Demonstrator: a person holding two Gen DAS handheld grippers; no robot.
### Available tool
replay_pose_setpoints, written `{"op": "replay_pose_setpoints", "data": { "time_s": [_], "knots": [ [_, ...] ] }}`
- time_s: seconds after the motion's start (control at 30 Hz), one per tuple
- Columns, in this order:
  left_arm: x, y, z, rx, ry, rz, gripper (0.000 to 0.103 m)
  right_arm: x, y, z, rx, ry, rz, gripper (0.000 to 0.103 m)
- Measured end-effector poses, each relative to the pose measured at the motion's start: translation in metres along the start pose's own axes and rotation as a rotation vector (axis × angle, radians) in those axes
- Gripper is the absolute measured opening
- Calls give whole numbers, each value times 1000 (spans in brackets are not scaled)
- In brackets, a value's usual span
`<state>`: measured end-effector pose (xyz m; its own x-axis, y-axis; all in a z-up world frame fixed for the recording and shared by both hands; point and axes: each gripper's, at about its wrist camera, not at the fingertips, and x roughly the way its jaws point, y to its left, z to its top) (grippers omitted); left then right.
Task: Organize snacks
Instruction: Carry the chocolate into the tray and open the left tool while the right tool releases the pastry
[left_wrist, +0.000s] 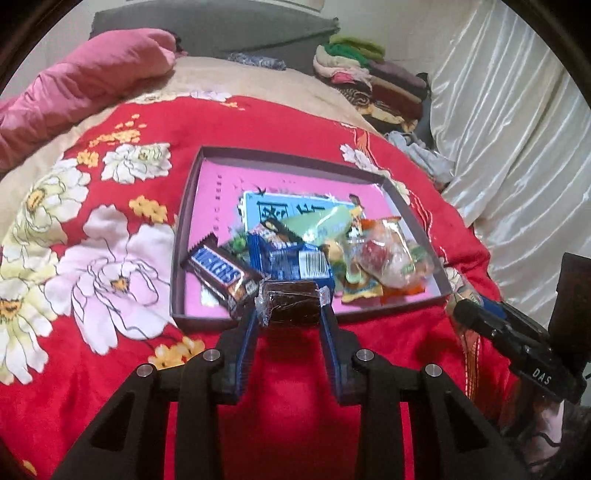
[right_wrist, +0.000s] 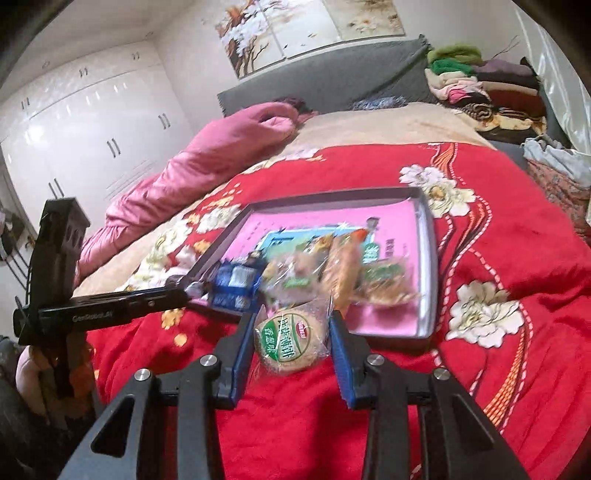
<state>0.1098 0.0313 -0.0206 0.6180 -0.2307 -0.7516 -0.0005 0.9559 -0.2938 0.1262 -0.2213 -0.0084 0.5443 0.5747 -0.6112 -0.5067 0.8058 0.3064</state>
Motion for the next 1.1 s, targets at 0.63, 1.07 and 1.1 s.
{"op": "replay_pose_setpoints", "data": {
  "time_s": [0.63, 1.07, 1.1],
  "knots": [
    [34, -34, 15, 54, 10, -10, 34, 8, -31, 21, 70, -54, -51, 39],
    [48, -43, 17, 75, 24, -1, 34, 19, -42, 26, 85, -39, -89, 39],
    [48, -43, 17, 77, 24, 0, 34, 21, -42, 26, 86, -36, -90, 39]
  ]
}}
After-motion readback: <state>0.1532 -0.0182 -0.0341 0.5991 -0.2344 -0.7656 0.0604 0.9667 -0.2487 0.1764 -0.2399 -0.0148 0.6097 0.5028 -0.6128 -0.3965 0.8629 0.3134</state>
